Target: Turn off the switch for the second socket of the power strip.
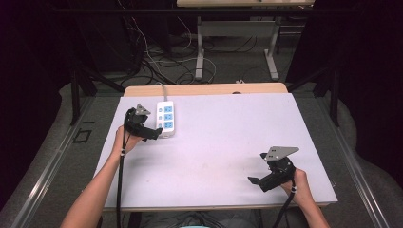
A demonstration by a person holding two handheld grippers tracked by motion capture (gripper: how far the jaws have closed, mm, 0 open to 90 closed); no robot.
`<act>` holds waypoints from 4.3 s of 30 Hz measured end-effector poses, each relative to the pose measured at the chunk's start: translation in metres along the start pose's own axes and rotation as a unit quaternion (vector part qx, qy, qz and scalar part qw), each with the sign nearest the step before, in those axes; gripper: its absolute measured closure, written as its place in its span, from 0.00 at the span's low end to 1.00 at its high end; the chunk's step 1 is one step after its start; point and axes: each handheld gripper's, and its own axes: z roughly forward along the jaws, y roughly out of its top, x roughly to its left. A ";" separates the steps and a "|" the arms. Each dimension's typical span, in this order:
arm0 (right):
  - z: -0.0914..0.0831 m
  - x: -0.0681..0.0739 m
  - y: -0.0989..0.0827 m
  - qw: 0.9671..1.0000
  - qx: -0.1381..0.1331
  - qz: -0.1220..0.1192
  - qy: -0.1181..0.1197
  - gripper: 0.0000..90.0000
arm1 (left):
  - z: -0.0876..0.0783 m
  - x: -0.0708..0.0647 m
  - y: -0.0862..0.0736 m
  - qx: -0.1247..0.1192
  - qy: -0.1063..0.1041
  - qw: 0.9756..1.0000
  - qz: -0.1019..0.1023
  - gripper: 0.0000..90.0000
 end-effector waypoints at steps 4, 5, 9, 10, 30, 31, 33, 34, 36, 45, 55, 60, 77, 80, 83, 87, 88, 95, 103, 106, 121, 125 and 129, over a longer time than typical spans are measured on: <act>0.000 0.001 0.000 1.000 0.000 -0.001 0.001 0.00 | 0.000 0.005 0.000 0.000 -0.002 1.000 -0.011 0.00; 0.000 0.001 0.000 1.000 -0.001 -0.003 0.001 0.00 | 0.000 0.006 0.000 -0.004 -0.001 1.000 -0.015 0.00; 0.000 0.001 0.001 1.000 0.006 -0.003 0.005 0.00 | 0.002 0.008 0.002 -0.005 0.003 1.000 -0.017 0.00; 0.000 0.001 0.000 1.000 0.004 -0.004 0.005 0.00 | 0.002 0.009 0.003 0.000 0.002 1.000 -0.016 0.00; 0.002 -0.001 0.000 1.000 0.001 0.001 0.001 0.00 | 0.018 0.021 0.013 -0.003 0.028 0.999 -0.032 0.00; 0.002 0.000 0.000 1.000 0.000 0.001 0.002 0.00 | 0.018 0.022 0.015 -0.002 0.028 0.999 -0.032 0.00; 0.002 0.000 0.000 1.000 0.000 0.001 0.002 0.00 | 0.019 0.023 0.017 -0.005 0.031 0.999 -0.037 0.00; 0.002 0.000 0.000 1.000 0.001 0.003 0.003 0.00 | 0.019 0.024 0.019 -0.004 0.029 0.999 -0.036 0.00; 0.002 0.000 0.000 1.000 -0.001 0.002 0.002 0.00 | 0.019 0.024 0.020 -0.005 0.031 0.999 -0.040 0.00; 0.002 -0.001 -0.001 1.000 -0.001 0.002 0.003 0.00 | 0.026 0.028 0.030 0.004 0.040 0.998 -0.050 0.00; 0.002 -0.001 0.000 1.000 0.006 0.001 0.010 0.00 | 0.033 0.030 0.033 0.011 0.051 0.997 -0.058 0.00; 0.003 -0.001 -0.001 1.000 0.007 0.002 0.009 0.00 | 0.036 0.030 0.033 0.008 0.055 0.997 -0.062 0.07; 0.004 -0.002 -0.001 1.000 0.007 -0.003 0.004 0.00 | 0.039 0.027 0.029 -0.020 0.034 0.997 -0.066 0.67; 0.004 -0.002 -0.001 1.000 0.007 -0.003 0.004 0.00 | 0.040 0.025 0.028 -0.034 0.036 0.997 -0.066 0.81; 0.003 -0.002 -0.001 1.000 0.008 0.001 0.005 0.00 | 0.041 0.021 0.024 -0.056 0.036 0.996 -0.064 1.00; 0.003 -0.002 -0.001 1.000 0.012 0.001 0.007 0.00 | 0.044 0.020 0.020 -0.063 0.028 0.996 -0.064 1.00; 0.003 -0.002 -0.001 1.000 0.012 0.001 0.007 0.00 | 0.044 0.020 0.019 -0.057 0.022 0.996 -0.063 1.00; 0.004 -0.002 -0.001 1.000 0.008 0.002 0.004 0.00 | 0.046 0.019 0.016 -0.063 0.019 0.996 -0.067 1.00; 0.004 -0.003 -0.001 1.000 0.010 0.002 0.005 0.00 | 0.051 0.019 0.015 -0.061 0.018 0.996 -0.063 1.00; 0.004 -0.003 -0.001 1.000 0.010 0.002 0.006 0.00 | 0.053 0.019 0.015 -0.054 0.017 0.997 -0.059 1.00; 0.005 -0.003 -0.001 1.000 0.012 0.002 0.008 0.00 | 0.058 0.018 0.012 -0.041 0.013 0.997 -0.056 1.00; 0.005 -0.003 -0.001 1.000 0.013 0.001 0.008 0.00 | 0.058 0.019 0.011 -0.043 0.011 0.997 -0.060 1.00; 0.005 -0.003 -0.002 1.000 0.014 0.002 0.007 0.00 | 0.058 0.019 0.010 -0.046 0.009 0.997 -0.062 1.00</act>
